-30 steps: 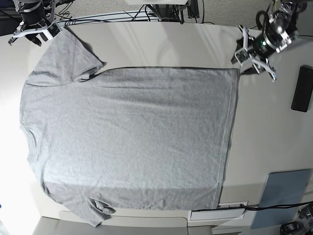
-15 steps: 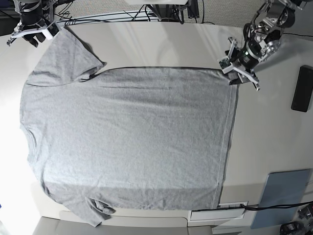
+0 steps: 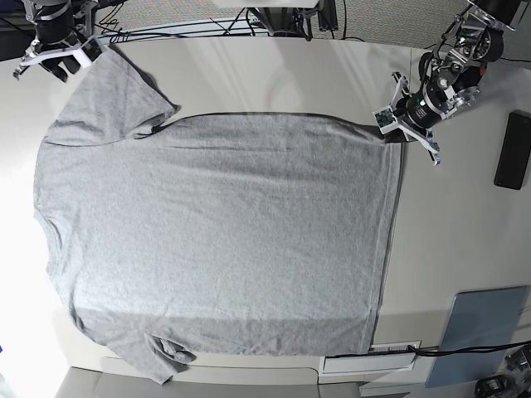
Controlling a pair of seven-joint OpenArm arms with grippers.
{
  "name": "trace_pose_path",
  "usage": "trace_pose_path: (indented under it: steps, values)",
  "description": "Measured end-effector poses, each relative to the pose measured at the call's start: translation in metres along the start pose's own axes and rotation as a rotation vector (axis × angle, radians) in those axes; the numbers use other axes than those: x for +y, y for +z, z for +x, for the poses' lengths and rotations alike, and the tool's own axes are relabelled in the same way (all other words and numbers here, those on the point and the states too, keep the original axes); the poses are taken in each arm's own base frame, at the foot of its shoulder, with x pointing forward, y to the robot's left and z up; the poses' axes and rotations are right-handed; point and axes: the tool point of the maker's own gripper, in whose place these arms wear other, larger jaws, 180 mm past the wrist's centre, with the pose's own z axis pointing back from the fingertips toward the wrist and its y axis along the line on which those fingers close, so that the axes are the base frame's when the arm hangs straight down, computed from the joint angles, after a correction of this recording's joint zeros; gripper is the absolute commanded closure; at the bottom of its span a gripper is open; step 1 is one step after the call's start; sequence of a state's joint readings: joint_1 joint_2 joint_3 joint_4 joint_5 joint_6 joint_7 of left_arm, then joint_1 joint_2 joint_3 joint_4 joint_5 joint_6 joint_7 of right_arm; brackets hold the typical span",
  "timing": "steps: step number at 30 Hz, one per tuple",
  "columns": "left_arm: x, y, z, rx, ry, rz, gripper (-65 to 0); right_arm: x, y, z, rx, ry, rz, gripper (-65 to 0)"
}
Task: Fold the T-shirt properly
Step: 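Lower both grippers toward the shirt's shoulder corners by the collar, then grasp the shirt's shoulder corners with the left and right grippers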
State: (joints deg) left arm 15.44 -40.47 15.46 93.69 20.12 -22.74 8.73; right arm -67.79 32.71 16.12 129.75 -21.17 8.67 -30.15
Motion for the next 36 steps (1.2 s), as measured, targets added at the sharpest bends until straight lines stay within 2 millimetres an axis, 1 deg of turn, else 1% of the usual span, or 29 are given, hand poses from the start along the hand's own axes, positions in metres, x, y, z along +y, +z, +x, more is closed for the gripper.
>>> trace_pose_path:
  steps: [2,6,7,8,9,11,13,14,17,19,21,22,25,28,32,34,36]
  values:
    - [0.0,0.0,0.0,0.0,0.0,0.0,0.0,-0.003,-0.001,0.008,-0.038,-0.002,-0.009,-16.1]
    - [0.0,0.0,0.0,0.0,0.0,-0.001,0.0,-0.01,-0.006,0.011,-0.038,-0.017,-0.031,-16.2]
    - [0.0,0.0,0.0,0.0,0.0,-0.001,0.0,-0.01,-0.007,0.011,-0.039,-0.021,-0.02,-16.2]
    - [0.0,0.0,0.0,0.0,0.0,-0.001,0.0,-0.008,-0.008,0.012,-0.044,0.012,0.003,-16.2]
    - [0.0,0.0,0.0,0.0,0.0,-0.001,0.0,-0.005,-0.01,0.014,-0.051,0.054,0.042,-17.8]
    - [0.0,0.0,0.0,0.001,-0.001,-0.001,0.0,0.001,-0.012,0.016,-0.068,0.135,0.104,-25.1]
    - [-0.001,0.0,0.0,0.001,0.0,-0.001,0.0,0.0,-0.014,0.015,-0.077,0.188,0.128,-31.9]
    - [-0.001,0.0,0.0,0.0,0.0,-0.002,0.0,-0.001,-0.017,0.014,-0.079,0.204,0.132,-33.6]
    - [-0.001,0.0,0.0,0.0,0.0,-0.001,0.0,0.0,-0.025,0.004,-0.069,0.247,0.159,-33.9]
    - [-0.001,0.0,0.0,0.0,0.0,-0.002,0.0,0.001,-0.033,-0.012,-0.034,0.307,0.187,-33.9]
    - [-0.001,0.0,0.0,0.001,0.0,-0.002,0.0,-0.005,-0.043,-0.023,-0.006,0.37,0.18,-33.9]
    - [-0.001,0.0,0.0,0.001,0.0,-0.002,0.0,-0.009,-0.048,-0.026,0.001,0.373,0.175,-33.9]
    - [-0.001,0.0,0.0,0.001,0.003,-0.001,0.0,-0.014,-0.059,-0.031,0.006,0.372,0.184,-33.9]
    - [-0.001,0.0,0.0,0.002,0.002,-0.001,0.0,-0.013,-0.066,-0.038,0.02,0.379,0.22,-33.9]
    - [-0.001,0.0,0.0,0.002,0.003,-0.001,0.0,-0.008,-0.073,-0.044,0.007,0.369,0.257,-33.9]
    - [-0.001,0.0,0.0,0.002,0.003,-0.001,0.0,-0.003,-0.076,-0.047,0.01,0.365,0.277,-33.9]
    - [-0.001,0.0,0.0,0.002,0.002,-0.001,0.0,0.006,-0.08,-0.046,0.007,0.363,0.297,-33.9]
